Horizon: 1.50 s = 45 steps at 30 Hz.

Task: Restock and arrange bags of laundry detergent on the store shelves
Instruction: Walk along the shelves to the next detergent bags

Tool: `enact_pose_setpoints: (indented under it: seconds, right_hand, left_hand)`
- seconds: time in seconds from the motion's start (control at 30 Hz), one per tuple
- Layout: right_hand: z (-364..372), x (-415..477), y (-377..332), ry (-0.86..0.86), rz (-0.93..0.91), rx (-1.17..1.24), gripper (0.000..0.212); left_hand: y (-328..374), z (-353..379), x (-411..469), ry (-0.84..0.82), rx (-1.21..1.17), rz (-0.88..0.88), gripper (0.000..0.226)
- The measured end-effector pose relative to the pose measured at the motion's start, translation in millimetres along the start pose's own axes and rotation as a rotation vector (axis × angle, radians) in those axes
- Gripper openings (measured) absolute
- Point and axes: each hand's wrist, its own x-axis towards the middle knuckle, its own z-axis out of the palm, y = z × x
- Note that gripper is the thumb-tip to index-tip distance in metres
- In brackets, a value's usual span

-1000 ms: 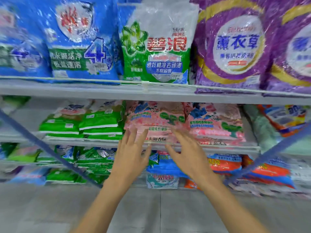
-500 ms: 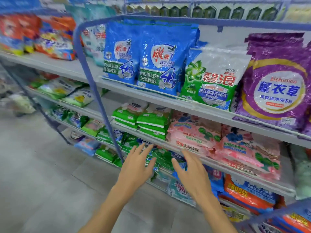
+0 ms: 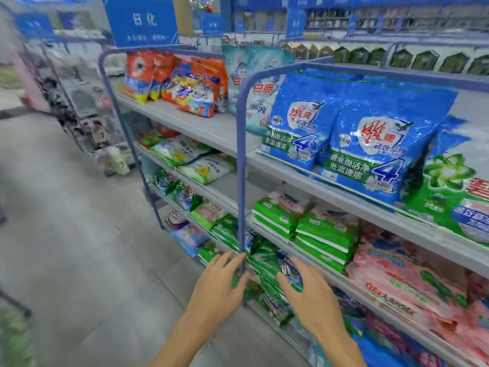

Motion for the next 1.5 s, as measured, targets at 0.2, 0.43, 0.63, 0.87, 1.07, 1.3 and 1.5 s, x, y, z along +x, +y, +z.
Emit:
enact_pose_setpoints:
  seconds: [0.2,0.43,0.63,0.87,1.07,1.3,1.5]
  right_hand:
    - [70,61,-93,-0.029,-0.061,0.058,0.065]
    - [131,123,-189,-0.062,-0.124,0.063,0.064]
    - [173,183,-243,-0.117,-0.137,0.014,0.06]
    - [228,282,-296,-0.138,-0.104,0.056,0.064]
    - [267,375,-348,-0.143,-0.083,0.113,0.068]
    - [293,446,-401,-0.091,0.024,0.109,0.061]
    - [327,499,-424,-0.021,0.24,0.212,0.068]
  left_hand:
    - [-112,-45,30,0.056,-0.009,-0.099,0.049]
    - [-209,-102,61,0.089,0.009,-0.132,0.053]
    - [-283,-127,95,0.113,-0.043,-0.214,0.053]
    - [-371,-156,173,0.111,-0.049,-0.268,0.053]
    - [-432,-197,256,0.104,-0.008,-0.254,0.05]
    - [-502,-221,344,0.054,-0.05,-0.217,0.05]
    - [-569,-225,425,-0.037,-0.122,-0.107,0.048]
